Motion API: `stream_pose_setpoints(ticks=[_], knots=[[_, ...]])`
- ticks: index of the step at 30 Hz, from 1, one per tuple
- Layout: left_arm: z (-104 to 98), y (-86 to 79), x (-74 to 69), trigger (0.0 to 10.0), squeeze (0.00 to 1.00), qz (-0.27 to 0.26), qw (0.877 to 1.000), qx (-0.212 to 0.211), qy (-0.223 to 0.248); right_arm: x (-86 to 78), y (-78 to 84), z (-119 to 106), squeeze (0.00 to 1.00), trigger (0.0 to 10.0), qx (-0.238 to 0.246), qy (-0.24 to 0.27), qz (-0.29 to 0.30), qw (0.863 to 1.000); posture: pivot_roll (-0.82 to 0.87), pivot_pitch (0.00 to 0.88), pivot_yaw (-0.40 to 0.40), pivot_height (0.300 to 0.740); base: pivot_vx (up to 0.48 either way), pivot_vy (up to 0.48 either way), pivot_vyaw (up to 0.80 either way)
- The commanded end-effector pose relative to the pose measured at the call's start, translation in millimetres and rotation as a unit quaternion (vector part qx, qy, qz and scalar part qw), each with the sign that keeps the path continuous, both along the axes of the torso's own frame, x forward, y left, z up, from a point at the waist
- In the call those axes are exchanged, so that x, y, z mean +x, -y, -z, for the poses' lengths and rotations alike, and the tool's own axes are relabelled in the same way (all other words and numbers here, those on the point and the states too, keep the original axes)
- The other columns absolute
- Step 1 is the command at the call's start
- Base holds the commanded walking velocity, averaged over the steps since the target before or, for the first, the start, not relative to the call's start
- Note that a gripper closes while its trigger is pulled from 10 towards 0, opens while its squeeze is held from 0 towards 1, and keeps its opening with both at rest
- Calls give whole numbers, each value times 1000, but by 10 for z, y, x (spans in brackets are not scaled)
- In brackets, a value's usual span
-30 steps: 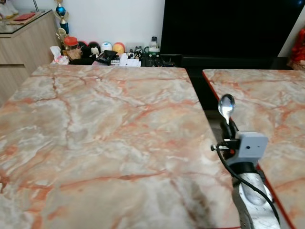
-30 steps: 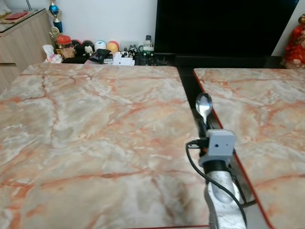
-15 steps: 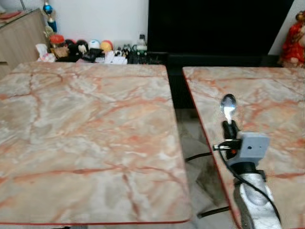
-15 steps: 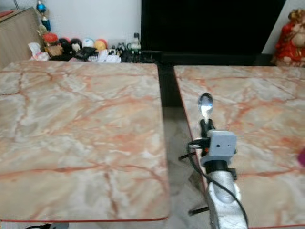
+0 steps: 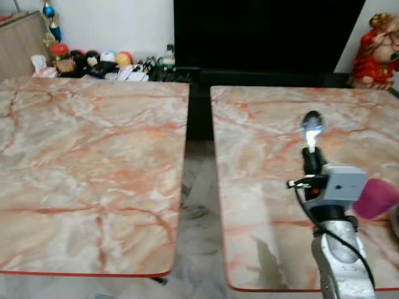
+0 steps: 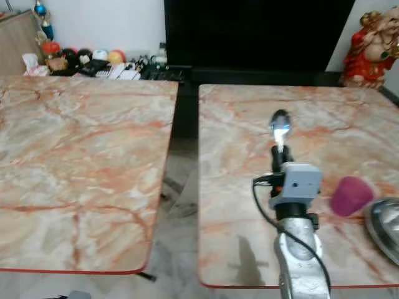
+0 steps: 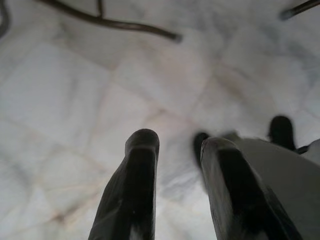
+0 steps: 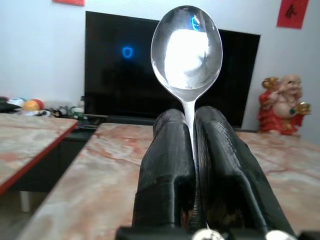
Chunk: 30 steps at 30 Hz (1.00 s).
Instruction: Setting the table
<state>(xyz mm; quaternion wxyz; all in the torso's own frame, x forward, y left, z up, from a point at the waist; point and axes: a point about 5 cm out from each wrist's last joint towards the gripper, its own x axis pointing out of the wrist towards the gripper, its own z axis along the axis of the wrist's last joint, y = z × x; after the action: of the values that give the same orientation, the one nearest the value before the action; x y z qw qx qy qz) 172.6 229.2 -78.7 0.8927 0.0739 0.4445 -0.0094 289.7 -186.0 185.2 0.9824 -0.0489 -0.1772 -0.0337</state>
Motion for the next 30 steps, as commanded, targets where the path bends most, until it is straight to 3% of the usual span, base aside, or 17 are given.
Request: stream_pose_setpoints(ticks=[1,13,22,30], knots=[[35,-56,-104,10000,0,-4,1000,6,-17,-8,-49,-37,0,10000,3,10,-7,1000,-43,84,-31,740,0,-450,0],[47,-101,-159,10000,0,-6,1000,10,-25,-6,-21,-89,0,10000,0,21,-1,1000,-51,90,-29,740,0,-451,0],[47,-273,-295,10000,0,-12,999,18,-38,-3,10,-93,0,10000,-2,22,9,1000,-58,80,-24,740,0,-452,0],[56,-295,-335,10000,0,-12,999,20,-45,-7,49,-93,0,10000,-6,22,17,1000,-67,72,-25,740,0,-451,0]])
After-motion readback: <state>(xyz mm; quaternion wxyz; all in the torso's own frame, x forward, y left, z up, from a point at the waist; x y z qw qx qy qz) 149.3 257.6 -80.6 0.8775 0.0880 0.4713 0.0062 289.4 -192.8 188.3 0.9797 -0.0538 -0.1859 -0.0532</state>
